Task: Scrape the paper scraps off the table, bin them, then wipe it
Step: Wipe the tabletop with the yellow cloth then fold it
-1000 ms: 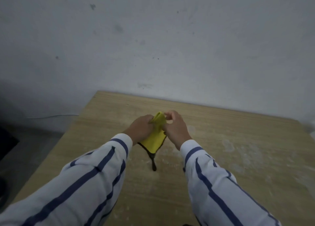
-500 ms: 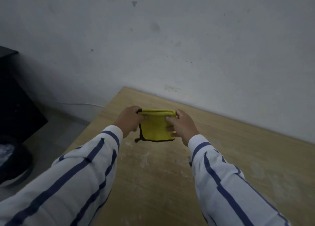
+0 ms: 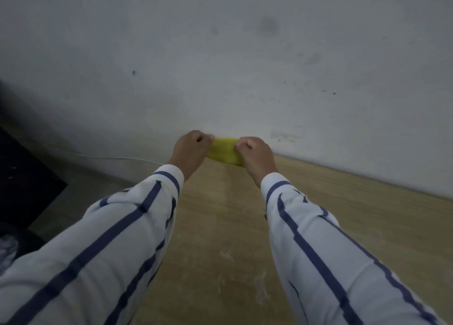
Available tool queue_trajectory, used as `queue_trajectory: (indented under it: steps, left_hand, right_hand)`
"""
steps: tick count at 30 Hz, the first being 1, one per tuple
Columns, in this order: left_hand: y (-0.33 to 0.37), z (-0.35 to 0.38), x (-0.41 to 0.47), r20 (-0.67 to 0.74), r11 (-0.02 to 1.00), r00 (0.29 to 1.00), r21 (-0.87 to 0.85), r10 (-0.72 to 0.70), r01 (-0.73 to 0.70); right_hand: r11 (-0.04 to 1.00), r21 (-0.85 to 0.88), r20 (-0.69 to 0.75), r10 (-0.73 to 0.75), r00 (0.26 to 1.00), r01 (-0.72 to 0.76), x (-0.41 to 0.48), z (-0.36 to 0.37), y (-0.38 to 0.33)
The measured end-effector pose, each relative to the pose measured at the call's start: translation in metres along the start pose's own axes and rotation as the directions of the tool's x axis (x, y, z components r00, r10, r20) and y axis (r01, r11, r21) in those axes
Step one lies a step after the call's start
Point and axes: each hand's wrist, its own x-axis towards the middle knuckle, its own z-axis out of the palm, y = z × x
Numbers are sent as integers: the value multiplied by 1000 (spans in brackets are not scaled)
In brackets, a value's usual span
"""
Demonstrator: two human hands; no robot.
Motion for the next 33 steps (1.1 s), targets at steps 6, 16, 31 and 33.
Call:
queue_trajectory:
  steps: [6,16,31,33]
  left_hand:
    - [-81,33,13,235,921,963,389,-130,29]
    - [-109,55,26,346,712,938,663,-17,-231]
    - [-103,52,44,367,622,930,731,-15,-279]
    - [-97,50,39,366,626,930,731,-24,-272]
  right_hand:
    - [861,-509,307,161,938,18,11,64,66]
    - [758,-651,281,185,942,45,17,100,86]
    - [727,-686,276,224,935,29,26,89,83]
    - [739,-673,259,234,937,1,18,80,83]
